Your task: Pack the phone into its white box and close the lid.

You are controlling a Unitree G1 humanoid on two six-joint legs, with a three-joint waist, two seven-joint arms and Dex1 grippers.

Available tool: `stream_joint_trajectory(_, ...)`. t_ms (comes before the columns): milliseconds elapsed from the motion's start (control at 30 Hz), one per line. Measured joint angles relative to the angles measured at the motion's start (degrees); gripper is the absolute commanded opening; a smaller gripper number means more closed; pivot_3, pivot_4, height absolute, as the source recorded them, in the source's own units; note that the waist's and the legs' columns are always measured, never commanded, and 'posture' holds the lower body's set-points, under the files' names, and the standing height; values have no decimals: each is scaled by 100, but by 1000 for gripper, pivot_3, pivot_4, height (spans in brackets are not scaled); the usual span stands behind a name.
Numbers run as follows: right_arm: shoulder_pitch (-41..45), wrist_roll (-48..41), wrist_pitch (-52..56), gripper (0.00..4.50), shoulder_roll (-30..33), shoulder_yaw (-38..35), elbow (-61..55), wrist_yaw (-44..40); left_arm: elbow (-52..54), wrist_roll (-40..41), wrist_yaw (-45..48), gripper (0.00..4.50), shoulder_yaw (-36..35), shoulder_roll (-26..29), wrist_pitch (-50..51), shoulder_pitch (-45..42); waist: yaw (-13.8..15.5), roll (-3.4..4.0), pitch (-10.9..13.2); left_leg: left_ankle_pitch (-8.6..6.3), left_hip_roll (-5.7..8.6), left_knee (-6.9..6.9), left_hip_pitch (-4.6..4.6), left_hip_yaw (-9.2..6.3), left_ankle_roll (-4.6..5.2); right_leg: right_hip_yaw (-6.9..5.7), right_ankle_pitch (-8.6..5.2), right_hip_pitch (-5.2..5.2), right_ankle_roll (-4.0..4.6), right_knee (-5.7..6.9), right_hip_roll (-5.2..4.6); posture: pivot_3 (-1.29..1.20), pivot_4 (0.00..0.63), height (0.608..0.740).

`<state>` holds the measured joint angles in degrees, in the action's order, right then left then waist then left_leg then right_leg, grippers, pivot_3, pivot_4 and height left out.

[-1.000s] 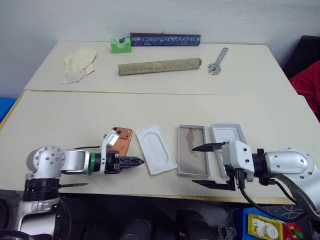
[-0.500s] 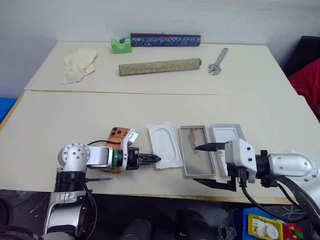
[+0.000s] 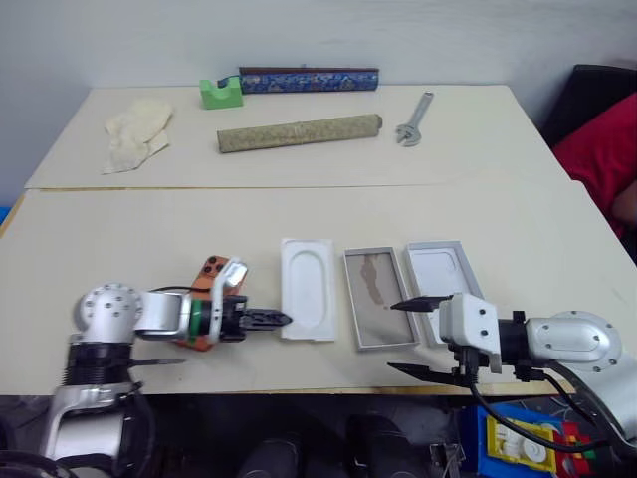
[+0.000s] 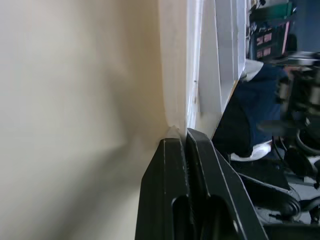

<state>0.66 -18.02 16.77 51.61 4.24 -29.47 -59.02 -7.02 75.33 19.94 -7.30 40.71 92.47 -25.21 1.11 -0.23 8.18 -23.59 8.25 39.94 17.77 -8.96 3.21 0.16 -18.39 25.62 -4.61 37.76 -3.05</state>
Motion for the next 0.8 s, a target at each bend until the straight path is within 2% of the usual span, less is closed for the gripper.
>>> stream_joint_trajectory(67, 100, 226, -305, 2451, -136, 281, 432, -101, 168, 392, 101, 0, -2, 345, -1, 100, 24, 8, 5, 0, 0, 0, -2, -1, 0, 2, 0, -3, 1, -1, -1, 0, 150, 740)
stream_joint_trajectory(100, 159, 313, -421, 2223, -218, 420, 627, -158, 213, 566, 113, 0, -12, 400, 0, 107, 46, 12, 7, 0, 2, 2, -1, -2, 0, 1, 0, -7, 1, -3, -4, 0, 150, 740)
stream_joint_trajectory(333, 629, 680, -1110, 86, -676, 896, 1541, -355, 212, 1127, -222, 0, -196, 342, -11, 151, 30, 9, 10, 0, 4, 1, -2, -3, 1, -2, 1, -7, 1, -10, -3, 0, 150, 740)
stream_joint_trajectory(533, 1155, 725, -981, 15, -1233, 1359, 1631, -489, 224, 1965, -901, 0, -228, 275, -367, 254, 4, 10, 12, -1, -1, 3, -2, -2, -1, -1, 1, -2, 3, -2, 2, 0, 150, 740)
stream_joint_trajectory(700, 1257, 1016, -914, 15, -1395, 1553, 1633, -350, 297, 2682, -1469, 0, 146, 278, -802, 261, 31, 5, 9, -1, 1, 6, -2, -3, -1, -2, 1, -6, 4, -4, 1, 0, 150, 740)
stream_joint_trajectory(800, 1237, 1057, -750, 625, -1437, 1561, 1629, -235, 419, 3065, -1744, 0, 487, 278, -1048, 245, 26, 6, 9, -1, 1, 6, -4, 0, -1, 0, 1, -7, 4, -2, 1, 0, 150, 740)
